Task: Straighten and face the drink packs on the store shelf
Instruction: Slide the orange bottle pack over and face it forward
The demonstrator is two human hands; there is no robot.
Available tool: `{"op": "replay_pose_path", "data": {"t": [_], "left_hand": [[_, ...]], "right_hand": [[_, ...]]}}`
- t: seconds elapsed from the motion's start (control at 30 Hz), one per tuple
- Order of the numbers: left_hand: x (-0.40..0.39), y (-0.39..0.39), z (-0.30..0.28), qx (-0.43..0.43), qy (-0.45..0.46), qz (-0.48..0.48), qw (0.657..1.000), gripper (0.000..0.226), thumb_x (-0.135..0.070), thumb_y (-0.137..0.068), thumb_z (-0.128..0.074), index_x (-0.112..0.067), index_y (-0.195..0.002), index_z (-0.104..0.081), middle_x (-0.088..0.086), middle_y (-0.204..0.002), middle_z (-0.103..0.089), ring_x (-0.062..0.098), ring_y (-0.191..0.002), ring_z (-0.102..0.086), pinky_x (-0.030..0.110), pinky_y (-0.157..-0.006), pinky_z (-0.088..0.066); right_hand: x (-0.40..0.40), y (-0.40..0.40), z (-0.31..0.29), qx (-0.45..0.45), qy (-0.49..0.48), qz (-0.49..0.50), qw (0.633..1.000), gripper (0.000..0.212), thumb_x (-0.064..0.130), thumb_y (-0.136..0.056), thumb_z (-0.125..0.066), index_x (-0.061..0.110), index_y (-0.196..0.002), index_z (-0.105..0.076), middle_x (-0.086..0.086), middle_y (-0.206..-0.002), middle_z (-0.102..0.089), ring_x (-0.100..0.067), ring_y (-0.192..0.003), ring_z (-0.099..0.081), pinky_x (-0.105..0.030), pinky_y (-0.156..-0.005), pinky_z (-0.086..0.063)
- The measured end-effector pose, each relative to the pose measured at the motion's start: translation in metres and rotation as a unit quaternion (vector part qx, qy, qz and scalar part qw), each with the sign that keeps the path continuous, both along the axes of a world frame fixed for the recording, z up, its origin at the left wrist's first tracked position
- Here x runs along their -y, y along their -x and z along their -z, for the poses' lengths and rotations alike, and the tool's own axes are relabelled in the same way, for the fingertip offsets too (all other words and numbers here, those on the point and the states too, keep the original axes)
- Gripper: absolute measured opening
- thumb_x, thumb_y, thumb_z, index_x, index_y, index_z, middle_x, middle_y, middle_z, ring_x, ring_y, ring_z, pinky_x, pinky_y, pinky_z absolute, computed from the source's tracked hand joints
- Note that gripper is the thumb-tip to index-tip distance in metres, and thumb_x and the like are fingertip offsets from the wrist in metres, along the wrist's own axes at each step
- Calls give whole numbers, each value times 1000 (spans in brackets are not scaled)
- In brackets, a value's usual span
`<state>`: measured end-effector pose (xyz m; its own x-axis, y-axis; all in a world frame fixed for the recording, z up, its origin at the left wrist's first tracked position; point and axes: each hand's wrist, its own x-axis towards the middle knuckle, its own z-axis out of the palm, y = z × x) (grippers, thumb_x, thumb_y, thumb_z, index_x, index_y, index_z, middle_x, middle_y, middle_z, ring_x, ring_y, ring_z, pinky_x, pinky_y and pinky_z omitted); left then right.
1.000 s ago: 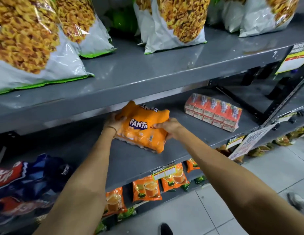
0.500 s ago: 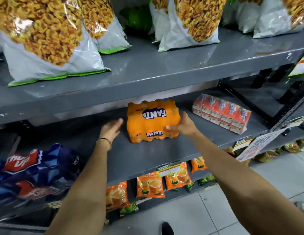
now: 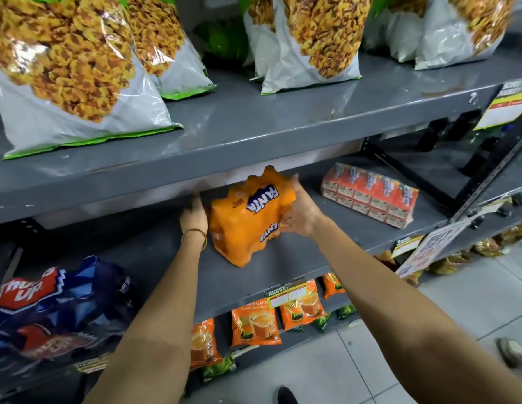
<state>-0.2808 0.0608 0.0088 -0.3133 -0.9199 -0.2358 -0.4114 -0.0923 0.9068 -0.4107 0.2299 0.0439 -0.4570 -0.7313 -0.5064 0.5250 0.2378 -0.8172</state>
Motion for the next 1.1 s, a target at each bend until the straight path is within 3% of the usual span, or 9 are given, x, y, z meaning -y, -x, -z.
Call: {"op": "replay_pose_path", "data": {"t": [0.07, 0.17, 0.27, 0.33, 0.47, 0.57, 0.73, 0.97, 1.1], "left_hand": [[-3, -8, 17, -50, -12, 18, 999, 71, -57, -96, -22, -4, -79, -66, 11, -72, -72, 31, -81, -61, 41, -92, -45], [-17, -16, 28, -92, -100, 105, 985, 79, -59, -95, -17, -5, -60, -64, -1, -40, -64, 21, -63, -60, 32, -73, -51], [-13, -13, 29, -100, -109, 107, 983, 77, -57, -96, -21, 1, -81, -71, 6, -59, -72, 22, -70, -66, 28, -68, -53], [-3, -3, 23, -106, -71, 52, 990, 68, -55, -95, -31, 1, -107, -67, 16, -94, -72, 30, -89, -67, 36, -83, -53], [19, 35, -9, 32, 111, 141, 983, 71, -61, -86, -35, -14, -138, -46, 13, -147, -44, 33, -133, -43, 41, -108, -34], [30, 73, -22, 127, 208, 261, 934, 61, -56, -91, -40, -21, -142, -41, 11, -150, -41, 31, -138, -38, 42, -112, -32], [28, 77, -20, 270, 322, 299, 857, 45, -44, -97, -31, -26, -136, -45, 9, -144, -47, 29, -133, -43, 43, -109, -33], [5, 16, -25, 270, 392, 163, 864, 42, -47, -93, -36, -13, -106, -56, 15, -108, -68, 34, -100, -63, 39, -86, -47], [-6, -5, -17, 204, 343, 189, 897, 57, -46, -93, -43, -17, -142, -35, 13, -148, -38, 35, -130, -45, 47, -101, -43]], "right_hand": [[11, 1, -3, 4, 29, 1, 1000, 82, 67, -91, -8, 12, -144, -37, -9, -126, -54, -33, -125, -51, -41, -88, -43], [30, 5, -3, -6, 24, 15, 1000, 78, 66, -92, -17, 11, -146, -31, -15, -120, -62, -26, -92, -71, -32, -67, -54], [39, 15, 1, -25, -17, 35, 999, 91, 74, -83, -33, 14, -151, -19, -17, -147, -44, -35, -126, -53, -44, -93, -47], [34, 23, 3, -86, -52, 6, 995, 93, 76, -78, -42, 22, -151, -20, -14, -153, -36, -36, -133, -44, -49, -106, -41], [10, 23, -8, -176, -132, -197, 956, 109, 77, -52, -66, 26, -143, -35, -7, -149, -42, -32, -135, -41, -58, -111, -31], [-1, 27, -5, -208, -208, -271, 917, 106, 62, -68, -67, 22, -151, -15, -9, -157, -26, -36, -144, -25, -60, -114, -24], [0, 34, -3, -208, -216, -213, 930, 96, 39, -81, -69, 23, -152, -6, -10, -161, -14, -41, -145, -18, -59, -114, -25], [-1, 55, -17, -365, -220, -44, 903, 75, 31, -79, -74, 8, -142, -40, -12, -148, -44, -31, -135, -43, -41, -106, -39], [12, 31, -17, -468, -158, -26, 869, 72, 38, -83, -68, 11, -144, -39, -11, -145, -48, -26, -135, -45, -32, -109, -39]]}}
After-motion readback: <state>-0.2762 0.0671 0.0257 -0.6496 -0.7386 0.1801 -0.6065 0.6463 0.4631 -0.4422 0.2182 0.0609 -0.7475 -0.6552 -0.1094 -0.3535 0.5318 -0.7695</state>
